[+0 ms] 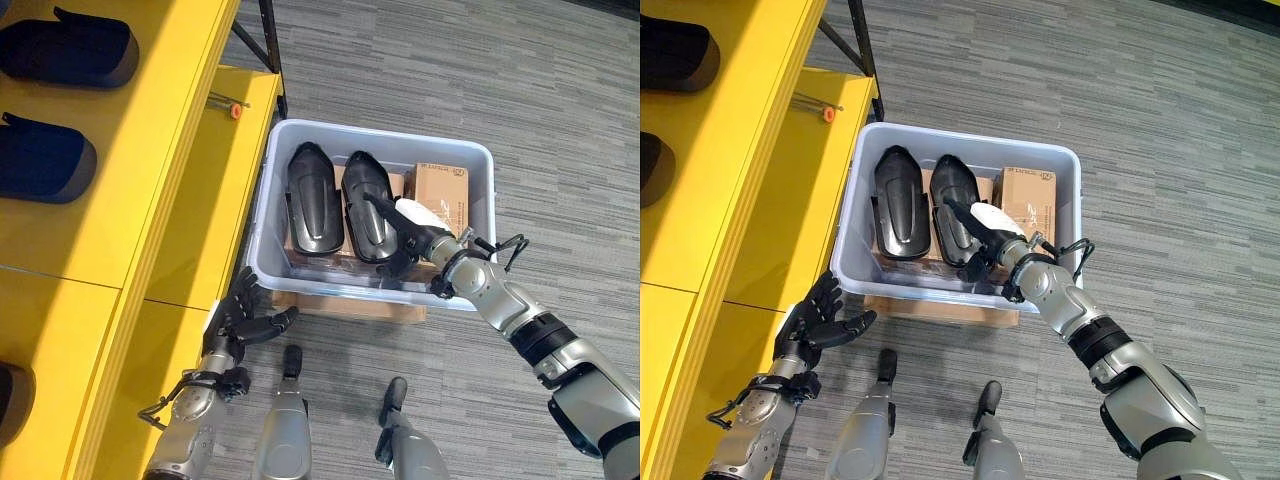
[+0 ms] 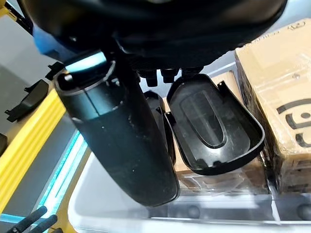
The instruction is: Move parts from the plastic box to the shelf.
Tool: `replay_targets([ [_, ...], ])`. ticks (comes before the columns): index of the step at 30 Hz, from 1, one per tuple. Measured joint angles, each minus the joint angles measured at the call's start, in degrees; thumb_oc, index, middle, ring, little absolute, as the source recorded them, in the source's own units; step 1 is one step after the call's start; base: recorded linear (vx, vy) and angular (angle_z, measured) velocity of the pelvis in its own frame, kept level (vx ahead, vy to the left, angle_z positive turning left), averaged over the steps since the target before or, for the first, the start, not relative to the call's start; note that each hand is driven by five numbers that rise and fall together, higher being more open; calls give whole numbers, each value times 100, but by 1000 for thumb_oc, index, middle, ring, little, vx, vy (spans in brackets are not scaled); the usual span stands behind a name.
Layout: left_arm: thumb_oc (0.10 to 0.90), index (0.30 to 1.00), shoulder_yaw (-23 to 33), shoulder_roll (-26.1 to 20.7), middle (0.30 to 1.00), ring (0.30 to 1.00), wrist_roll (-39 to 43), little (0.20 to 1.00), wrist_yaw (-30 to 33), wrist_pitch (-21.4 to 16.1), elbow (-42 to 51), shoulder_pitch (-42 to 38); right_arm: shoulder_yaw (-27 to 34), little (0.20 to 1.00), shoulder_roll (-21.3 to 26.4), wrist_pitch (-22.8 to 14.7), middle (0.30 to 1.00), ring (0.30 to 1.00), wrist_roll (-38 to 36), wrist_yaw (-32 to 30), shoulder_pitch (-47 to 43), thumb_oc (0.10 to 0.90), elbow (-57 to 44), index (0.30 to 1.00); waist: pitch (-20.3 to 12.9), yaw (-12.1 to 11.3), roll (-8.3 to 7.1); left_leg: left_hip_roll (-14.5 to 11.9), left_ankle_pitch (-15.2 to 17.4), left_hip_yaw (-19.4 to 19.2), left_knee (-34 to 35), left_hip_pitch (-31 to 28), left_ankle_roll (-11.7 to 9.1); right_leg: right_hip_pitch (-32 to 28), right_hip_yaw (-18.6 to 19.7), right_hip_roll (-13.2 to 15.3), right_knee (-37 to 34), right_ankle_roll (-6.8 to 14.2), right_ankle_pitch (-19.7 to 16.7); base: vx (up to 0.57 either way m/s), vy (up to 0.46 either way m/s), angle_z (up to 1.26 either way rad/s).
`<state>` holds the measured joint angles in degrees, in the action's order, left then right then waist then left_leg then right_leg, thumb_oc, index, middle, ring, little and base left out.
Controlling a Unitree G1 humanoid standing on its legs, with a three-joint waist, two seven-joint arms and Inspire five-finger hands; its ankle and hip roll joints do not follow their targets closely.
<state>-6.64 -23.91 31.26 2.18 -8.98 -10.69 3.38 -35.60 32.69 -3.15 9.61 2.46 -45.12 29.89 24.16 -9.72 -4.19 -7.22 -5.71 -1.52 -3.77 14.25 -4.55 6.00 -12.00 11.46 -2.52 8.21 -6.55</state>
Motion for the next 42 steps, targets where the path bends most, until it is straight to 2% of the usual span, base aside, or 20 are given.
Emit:
replay_targets([
  [11,900,1000,0,0,1000,1000,-2,1000,84,-12,-2,-25,0,1000,22,35,1000,1000,287,-5,-43,900,18,1000,191,4,14,-7,-14,-2,-7,133,-10,161,18,-5,44,-8,-8,0,0,0],
  [23,900,1000,-7,1,1000,1000,-2,1000,175,-27,-3,-52,-48,1000,25,104,1000,1000,391,-84,-187,900,275,1000,194,2,19,-21,-35,4,-18,312,-17,346,24,-21,77,-15,-11,0,0,0],
  [30,900,1000,-25,2,1000,1000,6,1000,226,-79,-5,-70,-197,1000,2,149,1000,1000,495,-163,-534,900,510,1000,395,-11,151,-30,-35,15,-76,410,-18,414,-3,-30,119,-18,-10,-9,-1,1],
  [36,900,1000,-30,2,1000,1000,18,1000,248,-111,-5,-186,-252,1000,22,167,1000,1000,503,-223,-797,900,676,1000,481,-35,164,-56,-34,32,-258,655,-17,807,32,-21,607,-63,171,-30,0,-1],
  [42,900,1000,-46,2,1000,1000,33,1000,261,-169,4,-290,-418,1000,86,165,1000,1000,607,-251,-1151,900,910,1000,600,-61,185,-25,-7,204,-631,1169,-13,1560,34,122,1715,-107,655,-9,3,11],
])
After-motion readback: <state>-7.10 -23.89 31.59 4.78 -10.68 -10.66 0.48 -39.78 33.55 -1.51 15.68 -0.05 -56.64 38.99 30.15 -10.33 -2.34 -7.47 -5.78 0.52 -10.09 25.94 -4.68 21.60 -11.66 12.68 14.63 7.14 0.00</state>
